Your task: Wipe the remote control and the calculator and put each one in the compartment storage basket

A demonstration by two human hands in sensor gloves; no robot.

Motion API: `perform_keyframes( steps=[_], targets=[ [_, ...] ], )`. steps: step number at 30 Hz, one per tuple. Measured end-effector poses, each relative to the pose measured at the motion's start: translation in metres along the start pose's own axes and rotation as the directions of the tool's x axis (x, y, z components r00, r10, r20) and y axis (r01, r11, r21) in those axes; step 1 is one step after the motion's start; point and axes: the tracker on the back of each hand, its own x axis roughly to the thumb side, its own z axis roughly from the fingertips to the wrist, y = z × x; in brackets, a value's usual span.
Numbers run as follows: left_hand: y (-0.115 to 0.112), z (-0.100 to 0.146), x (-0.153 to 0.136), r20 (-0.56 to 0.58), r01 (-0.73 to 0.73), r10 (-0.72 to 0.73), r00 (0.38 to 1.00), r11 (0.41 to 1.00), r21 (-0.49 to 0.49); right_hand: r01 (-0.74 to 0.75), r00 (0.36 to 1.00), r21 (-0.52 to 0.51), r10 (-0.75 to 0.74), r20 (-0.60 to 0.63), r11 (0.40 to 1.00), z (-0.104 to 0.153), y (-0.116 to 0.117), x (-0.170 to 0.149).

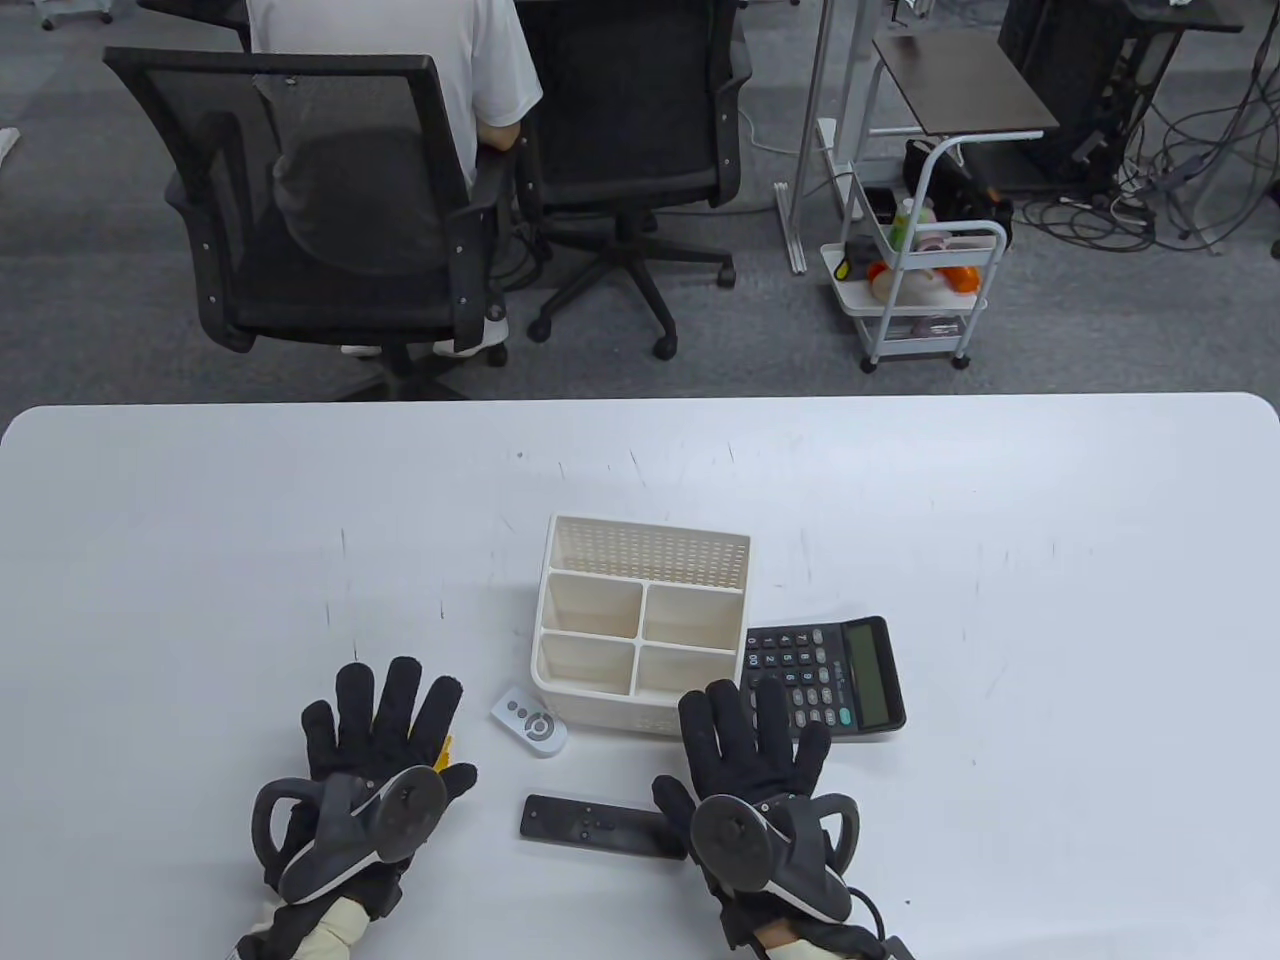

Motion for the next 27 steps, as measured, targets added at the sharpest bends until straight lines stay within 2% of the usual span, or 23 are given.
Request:
perform_keyframes(
  steps=[6, 12, 14, 18, 22, 24, 27],
  targets=[
    [0.001, -0.002, -0.016, -0.062, -0.045, 0.043, 0.997, 0.999, -0.018, 0.0, 1.0, 0.006, 0.0, 0.001, 1.0, 0.0, 0.0, 0.0],
    [-0.012, -0.009, -0.038, -0.149, -0.095, 0.075, 0.986, 0.986, -0.134, 0.001, 1.0, 0.009, -0.001, 0.0, 1.0, 0.0, 0.001, 0.001],
    [-0.02, -0.011, -0.04, -0.159, -0.099, 0.067, 0.985, 0.974, -0.204, 0.001, 1.0, 0.013, -0.001, 0.001, 1.0, 0.0, 0.001, 0.001],
    [-0.038, -0.016, -0.041, -0.171, -0.112, 0.049, 0.984, 0.919, -0.378, -0.008, 1.0, 0.016, 0.008, 0.0, 1.0, 0.0, 0.0, 0.001],
    [-0.052, -0.018, -0.044, -0.182, -0.165, 0.085, 0.98, 0.854, -0.493, -0.001, 1.0, 0.017, 0.001, -0.008, 1.0, 0.001, 0.0, 0.0],
    [-0.056, -0.018, -0.045, -0.193, -0.186, 0.096, 0.977, 0.827, -0.531, -0.002, 1.0, 0.018, 0.002, -0.008, 1.0, 0.0, 0.0, 0.0],
    [-0.057, -0.017, -0.046, -0.195, -0.163, 0.064, 0.979, 0.82, -0.549, -0.003, 1.0, 0.02, 0.003, -0.005, 1.0, 0.0, 0.001, 0.0]
  ],
)
